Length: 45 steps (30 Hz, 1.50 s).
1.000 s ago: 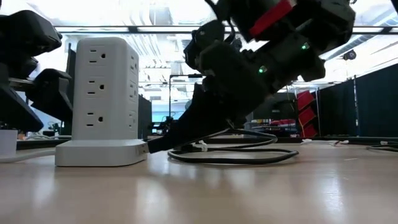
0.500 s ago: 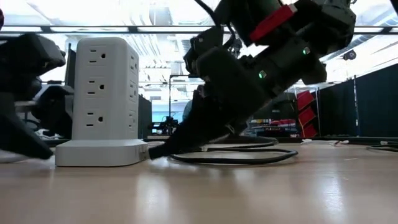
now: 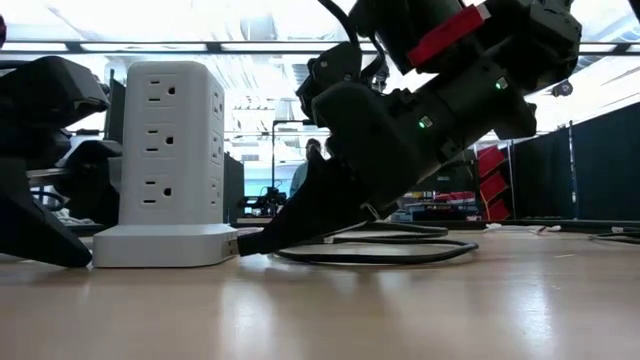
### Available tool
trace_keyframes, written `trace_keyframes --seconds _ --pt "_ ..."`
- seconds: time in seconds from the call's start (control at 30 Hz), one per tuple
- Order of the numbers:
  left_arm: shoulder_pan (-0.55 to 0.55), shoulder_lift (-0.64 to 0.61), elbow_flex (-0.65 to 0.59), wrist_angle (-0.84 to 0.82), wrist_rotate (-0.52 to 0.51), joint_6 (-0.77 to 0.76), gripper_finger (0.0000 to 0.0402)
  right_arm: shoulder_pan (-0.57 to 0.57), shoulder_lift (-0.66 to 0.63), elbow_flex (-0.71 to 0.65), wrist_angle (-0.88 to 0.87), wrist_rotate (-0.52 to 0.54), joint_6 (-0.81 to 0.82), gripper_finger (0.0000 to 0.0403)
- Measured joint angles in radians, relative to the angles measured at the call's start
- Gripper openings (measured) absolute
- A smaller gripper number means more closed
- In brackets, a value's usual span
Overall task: Insert USB
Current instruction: Insert the left black USB cable into the white outlet extension
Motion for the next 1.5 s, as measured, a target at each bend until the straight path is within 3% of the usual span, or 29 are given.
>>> trace_keyframes --seconds 0.67,1.27,1.37,1.5 --pt "0.000 0.000 0.000 -0.003 0.005 -0.007 0.0351 0.008 0.038 0.004 0.051 0.027 -0.003 0.0018" --pt "0.000 -0.017 0.011 -0.019 0.015 0.047 0.0351 0.008 0.068 0.125 -0.081 0.022 -0.065 0.0019" --pt "0.000 -0.034 0.054 -0.131 0.025 0.049 0.0351 0.014 0.040 0.126 -0.147 0.021 -0.053 0.0054" --pt "-0.002 -0.038 0.115 -0.241 0.053 0.047 0.0351 0.016 -0.017 0.135 -0.241 0.019 -0.045 0.0135"
